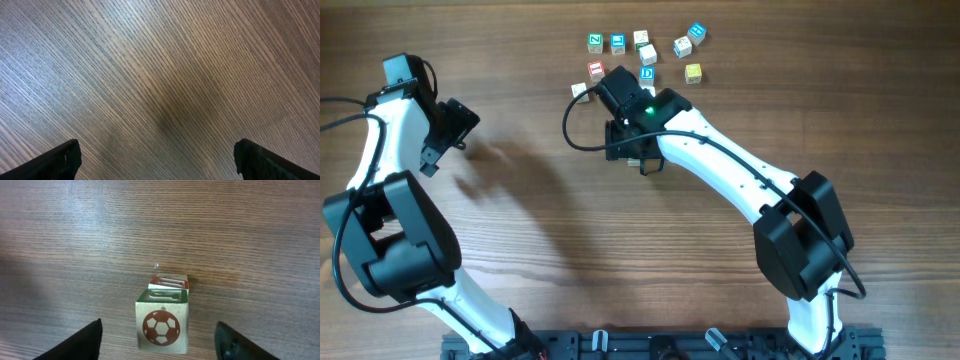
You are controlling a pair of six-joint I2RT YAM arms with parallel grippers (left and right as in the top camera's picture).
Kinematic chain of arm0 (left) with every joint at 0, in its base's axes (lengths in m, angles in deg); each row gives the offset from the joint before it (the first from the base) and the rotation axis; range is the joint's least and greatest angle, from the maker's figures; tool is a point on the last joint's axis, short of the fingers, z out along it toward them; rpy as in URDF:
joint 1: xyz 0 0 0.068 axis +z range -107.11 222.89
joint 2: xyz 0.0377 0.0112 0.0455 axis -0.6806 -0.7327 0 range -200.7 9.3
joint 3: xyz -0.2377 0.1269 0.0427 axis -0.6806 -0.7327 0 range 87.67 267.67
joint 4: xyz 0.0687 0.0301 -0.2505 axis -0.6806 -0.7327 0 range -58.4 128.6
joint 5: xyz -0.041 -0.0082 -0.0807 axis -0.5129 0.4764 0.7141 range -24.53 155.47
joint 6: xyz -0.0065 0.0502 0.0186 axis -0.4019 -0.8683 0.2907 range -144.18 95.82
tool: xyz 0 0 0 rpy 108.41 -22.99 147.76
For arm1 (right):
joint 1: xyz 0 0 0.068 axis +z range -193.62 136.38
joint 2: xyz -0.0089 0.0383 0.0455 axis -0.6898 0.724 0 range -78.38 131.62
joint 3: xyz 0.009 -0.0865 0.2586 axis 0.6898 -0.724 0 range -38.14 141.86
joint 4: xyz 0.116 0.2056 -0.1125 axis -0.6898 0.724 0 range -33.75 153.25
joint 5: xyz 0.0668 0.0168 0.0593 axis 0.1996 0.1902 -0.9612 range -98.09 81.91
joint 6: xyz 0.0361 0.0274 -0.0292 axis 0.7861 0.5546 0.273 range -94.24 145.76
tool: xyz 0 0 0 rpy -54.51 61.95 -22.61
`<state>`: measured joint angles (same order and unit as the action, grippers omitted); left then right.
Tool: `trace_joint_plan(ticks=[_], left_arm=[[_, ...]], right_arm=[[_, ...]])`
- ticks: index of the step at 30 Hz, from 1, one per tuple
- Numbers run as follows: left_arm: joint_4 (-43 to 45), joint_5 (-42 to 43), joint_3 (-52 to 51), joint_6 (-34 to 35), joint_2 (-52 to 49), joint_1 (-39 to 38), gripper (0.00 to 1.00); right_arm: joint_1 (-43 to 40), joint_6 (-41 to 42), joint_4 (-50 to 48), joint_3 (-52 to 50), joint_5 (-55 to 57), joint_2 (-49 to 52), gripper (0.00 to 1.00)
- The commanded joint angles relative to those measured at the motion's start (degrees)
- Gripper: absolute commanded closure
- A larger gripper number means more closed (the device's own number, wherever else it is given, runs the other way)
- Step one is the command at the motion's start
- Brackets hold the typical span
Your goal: Form a tower
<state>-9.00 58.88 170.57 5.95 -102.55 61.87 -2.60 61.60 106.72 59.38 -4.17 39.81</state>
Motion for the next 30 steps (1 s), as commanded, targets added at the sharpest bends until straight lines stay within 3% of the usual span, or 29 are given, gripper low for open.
trace_joint_plan(ticks=[1, 5, 14, 18, 23, 27, 30], left_arm=[[0.00, -0.55, 0.59, 0.20, 1.16, 0.20, 0.00], [0.00, -0.55, 0.59, 0.20, 1.16, 0.20, 0.00], [0.00, -0.55, 0.59, 0.20, 1.16, 0.20, 0.00], [0.00, -0.55, 0.59, 0.20, 1.16, 0.20, 0.00], [0.00, -0.55, 0.59, 0.20, 1.16, 0.20, 0.00], [0.00, -0.55, 0.59, 0.20, 1.16, 0.20, 0.00], [0.00, -0.55, 0.59, 0.20, 1.16, 0.20, 0.00]], right_arm=[[0.00, 0.59, -0.17, -0.52, 1.25, 0.87, 0.14], [-0.81, 0.57, 1.36, 1.51, -4.72, 0.87, 0.12], [-7.74, -2.32, 27.06, 32.33, -10.51, 0.87, 0.00], [-10.10, -4.44, 30.77, 33.92, -12.92, 0.92, 0.01], [-9.88, -5.86, 32.13, 33.81, -12.26, 2.54, 0.00], [-8.85, -7.39, 26.16, 33.66, -9.33, 3.32, 0.00], [-8.83, -7.80, 22.69, 33.66, -16.65, 3.32, 0.00]])
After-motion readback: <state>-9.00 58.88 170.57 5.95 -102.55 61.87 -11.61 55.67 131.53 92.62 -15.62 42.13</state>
